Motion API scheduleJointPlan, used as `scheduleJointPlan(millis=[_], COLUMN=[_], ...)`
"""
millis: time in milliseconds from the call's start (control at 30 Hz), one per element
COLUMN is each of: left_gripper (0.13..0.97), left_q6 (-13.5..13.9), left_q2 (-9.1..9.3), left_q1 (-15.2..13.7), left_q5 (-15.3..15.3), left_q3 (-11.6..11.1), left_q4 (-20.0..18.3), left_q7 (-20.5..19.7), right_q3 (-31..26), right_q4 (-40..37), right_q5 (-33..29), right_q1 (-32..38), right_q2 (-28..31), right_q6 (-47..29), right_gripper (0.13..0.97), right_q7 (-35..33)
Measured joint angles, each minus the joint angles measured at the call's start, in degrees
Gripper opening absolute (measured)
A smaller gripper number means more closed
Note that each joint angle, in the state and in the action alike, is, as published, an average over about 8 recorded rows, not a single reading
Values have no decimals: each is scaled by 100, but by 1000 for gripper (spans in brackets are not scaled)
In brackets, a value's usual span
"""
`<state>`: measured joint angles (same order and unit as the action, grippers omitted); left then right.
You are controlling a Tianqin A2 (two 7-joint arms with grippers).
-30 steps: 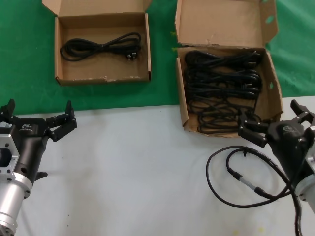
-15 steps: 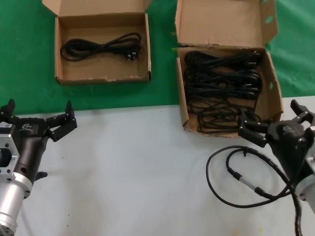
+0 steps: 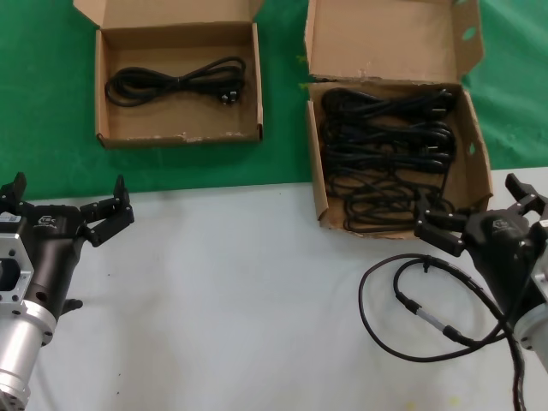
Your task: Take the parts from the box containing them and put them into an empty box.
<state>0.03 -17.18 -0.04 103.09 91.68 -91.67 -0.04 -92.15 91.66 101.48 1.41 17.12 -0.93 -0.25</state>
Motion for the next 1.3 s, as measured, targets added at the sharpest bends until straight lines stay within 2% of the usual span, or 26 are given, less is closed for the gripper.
scheduleJointPlan(millis=[1300], left_gripper=[966], left_q6=[0], left_q2=[0], left_q1=[0], left_q5=[0], left_q3=[0], left_q4=[0], left_q7=[0], right_q3=[0], right_q4=[0], right_q5=[0], right_q1=[0], right_q2=[0], right_q6=[0], right_gripper=[966], right_q7=[0])
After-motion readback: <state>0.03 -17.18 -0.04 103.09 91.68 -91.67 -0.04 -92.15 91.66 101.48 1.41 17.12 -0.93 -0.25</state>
